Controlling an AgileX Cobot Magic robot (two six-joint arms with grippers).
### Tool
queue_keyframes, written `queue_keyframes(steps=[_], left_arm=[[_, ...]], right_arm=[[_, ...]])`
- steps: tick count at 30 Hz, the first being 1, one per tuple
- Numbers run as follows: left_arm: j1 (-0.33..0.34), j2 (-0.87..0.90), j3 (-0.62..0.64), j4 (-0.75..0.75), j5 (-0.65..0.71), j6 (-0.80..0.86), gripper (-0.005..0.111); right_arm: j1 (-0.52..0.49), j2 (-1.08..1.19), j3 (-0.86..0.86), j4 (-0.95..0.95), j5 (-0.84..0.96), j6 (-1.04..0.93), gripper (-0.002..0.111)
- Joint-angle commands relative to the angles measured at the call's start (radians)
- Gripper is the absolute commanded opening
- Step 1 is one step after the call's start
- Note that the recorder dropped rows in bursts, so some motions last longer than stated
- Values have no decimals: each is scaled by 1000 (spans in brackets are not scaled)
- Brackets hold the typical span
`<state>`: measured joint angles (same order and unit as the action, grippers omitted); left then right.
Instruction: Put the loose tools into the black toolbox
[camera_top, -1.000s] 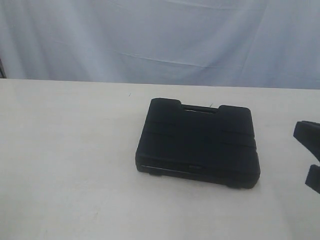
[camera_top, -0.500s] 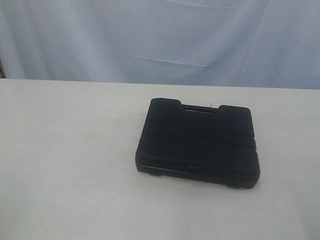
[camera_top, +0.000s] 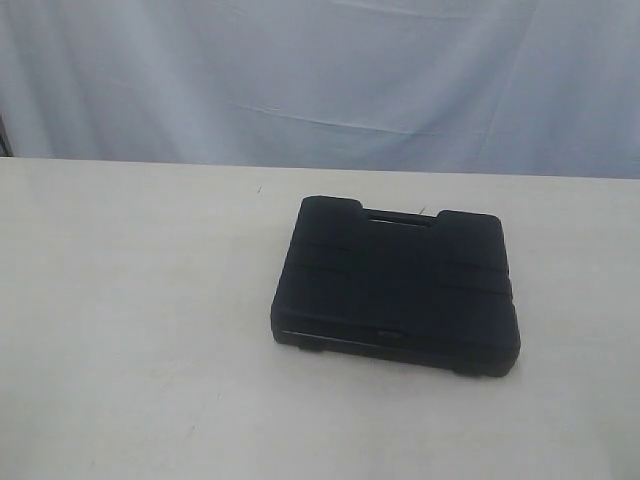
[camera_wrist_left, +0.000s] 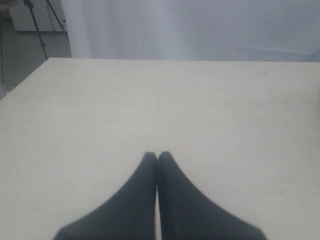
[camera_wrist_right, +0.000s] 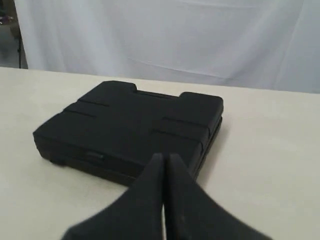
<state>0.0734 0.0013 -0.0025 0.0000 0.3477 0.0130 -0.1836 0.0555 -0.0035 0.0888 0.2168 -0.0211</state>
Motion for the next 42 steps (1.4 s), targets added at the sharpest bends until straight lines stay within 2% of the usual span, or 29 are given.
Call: queue_keyframes(steps=[1,6,42], left_arm=[[-5,-1,3,0,-5,-6,0],[-5,-1,3,0,-5,-6,0],[-5,-1,3,0,-5,-6,0]], right_arm=[[-88,-6,4,-8,66,-5,-1],[-151,-43,4,15,116,-7,-1],[-149,-55,4,17,132,-9,-1]])
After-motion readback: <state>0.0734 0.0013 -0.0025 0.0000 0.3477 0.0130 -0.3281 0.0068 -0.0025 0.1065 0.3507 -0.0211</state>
